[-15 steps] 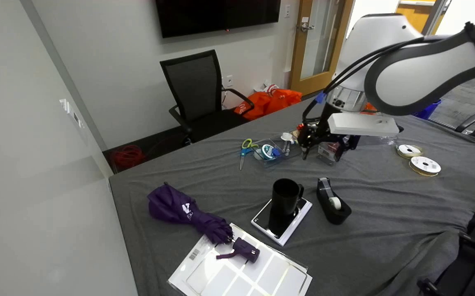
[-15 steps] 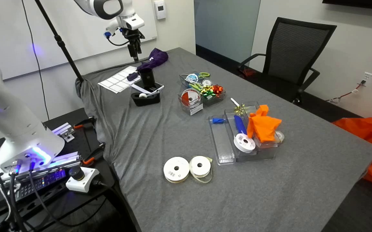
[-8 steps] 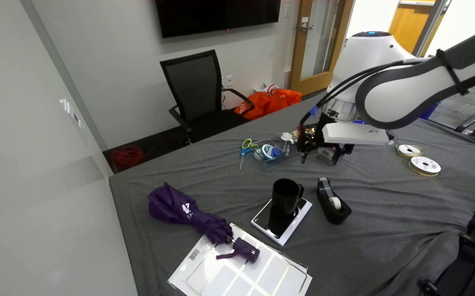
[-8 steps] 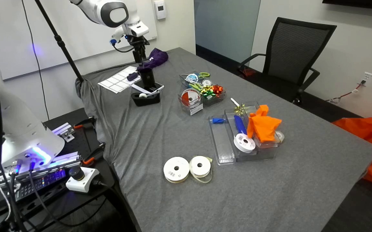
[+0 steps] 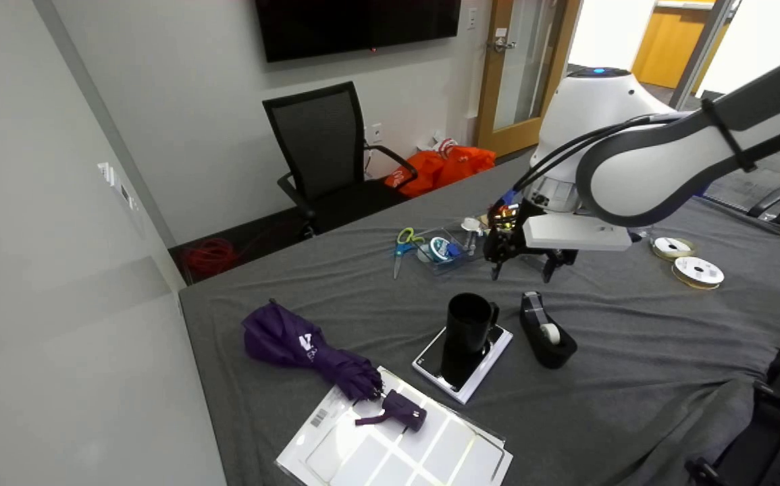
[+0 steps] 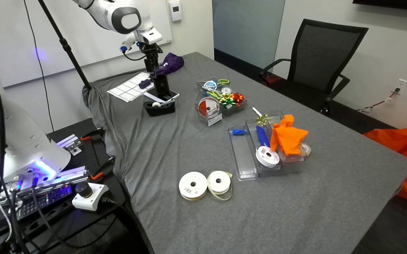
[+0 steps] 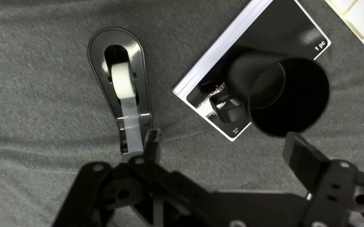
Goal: Move the black cup to the right
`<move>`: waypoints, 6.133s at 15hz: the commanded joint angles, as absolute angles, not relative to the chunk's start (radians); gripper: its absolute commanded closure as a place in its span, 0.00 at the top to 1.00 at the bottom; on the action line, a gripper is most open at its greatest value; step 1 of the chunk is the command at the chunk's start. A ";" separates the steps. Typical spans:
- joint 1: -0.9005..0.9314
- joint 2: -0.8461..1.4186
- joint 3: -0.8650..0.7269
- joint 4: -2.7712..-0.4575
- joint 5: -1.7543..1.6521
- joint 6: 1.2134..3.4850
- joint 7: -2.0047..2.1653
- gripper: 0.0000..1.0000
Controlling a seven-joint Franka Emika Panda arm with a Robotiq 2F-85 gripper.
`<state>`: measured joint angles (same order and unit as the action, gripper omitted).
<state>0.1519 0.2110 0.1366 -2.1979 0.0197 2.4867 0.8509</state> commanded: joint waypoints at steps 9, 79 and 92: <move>0.212 0.394 0.099 -2.109 0.081 2.567 0.935 1.00; 0.032 -0.075 0.022 -2.553 -0.109 2.384 0.399 0.02; -0.074 0.128 -0.070 -2.529 0.211 2.661 -0.079 0.02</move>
<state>-0.0522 0.0794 -0.0886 -2.5458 0.1302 2.6215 0.0080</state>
